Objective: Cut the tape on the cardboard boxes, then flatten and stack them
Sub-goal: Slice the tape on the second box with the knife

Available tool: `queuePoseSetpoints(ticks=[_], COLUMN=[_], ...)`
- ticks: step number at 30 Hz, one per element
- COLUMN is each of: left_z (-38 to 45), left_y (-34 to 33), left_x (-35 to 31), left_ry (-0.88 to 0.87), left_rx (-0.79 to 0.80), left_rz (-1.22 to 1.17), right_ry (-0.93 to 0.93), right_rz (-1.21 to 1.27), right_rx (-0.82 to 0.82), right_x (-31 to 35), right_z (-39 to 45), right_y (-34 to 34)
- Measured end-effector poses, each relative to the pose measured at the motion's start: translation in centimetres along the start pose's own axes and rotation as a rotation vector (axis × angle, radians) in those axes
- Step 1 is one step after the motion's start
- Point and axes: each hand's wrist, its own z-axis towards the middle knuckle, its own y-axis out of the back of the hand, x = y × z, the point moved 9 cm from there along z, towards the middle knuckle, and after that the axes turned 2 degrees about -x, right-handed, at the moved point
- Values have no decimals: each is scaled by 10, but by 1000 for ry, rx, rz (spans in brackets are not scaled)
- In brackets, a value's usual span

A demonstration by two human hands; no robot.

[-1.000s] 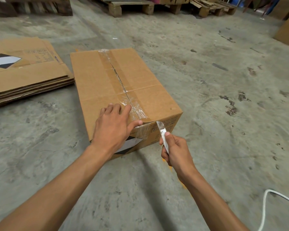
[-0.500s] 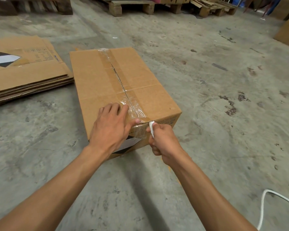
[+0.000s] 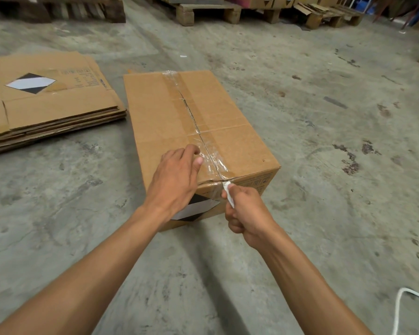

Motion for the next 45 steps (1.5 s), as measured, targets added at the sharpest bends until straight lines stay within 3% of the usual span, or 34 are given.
queuePoseSetpoints(ticks=[8,16,18,22,26,38,45], left_z=[5,7,9,22,28,25,25], left_y=[-1,9,8,7,9,6,6], left_x=[10,14,13,16,25,23,26], left_ry=[-9,71,67,73,100,66,71], left_rx=[-9,-54,-56,-40,-68,-113,-122], left_rz=[-7,-95,-41,27,-30,-18,-18], right_ry=[-8,75,167,459,493,514,513], right_rz=[-83,-156,-231,-788,-1116,-1336,-1337], right_rx=[174,195,137,-111,-206,-184,-201], right_x=[9,43,61,102,118,125,120], right_z=[-25,-6,3,34,59,66,67], right_y=[14,14,9,-10,-22,-36,-35])
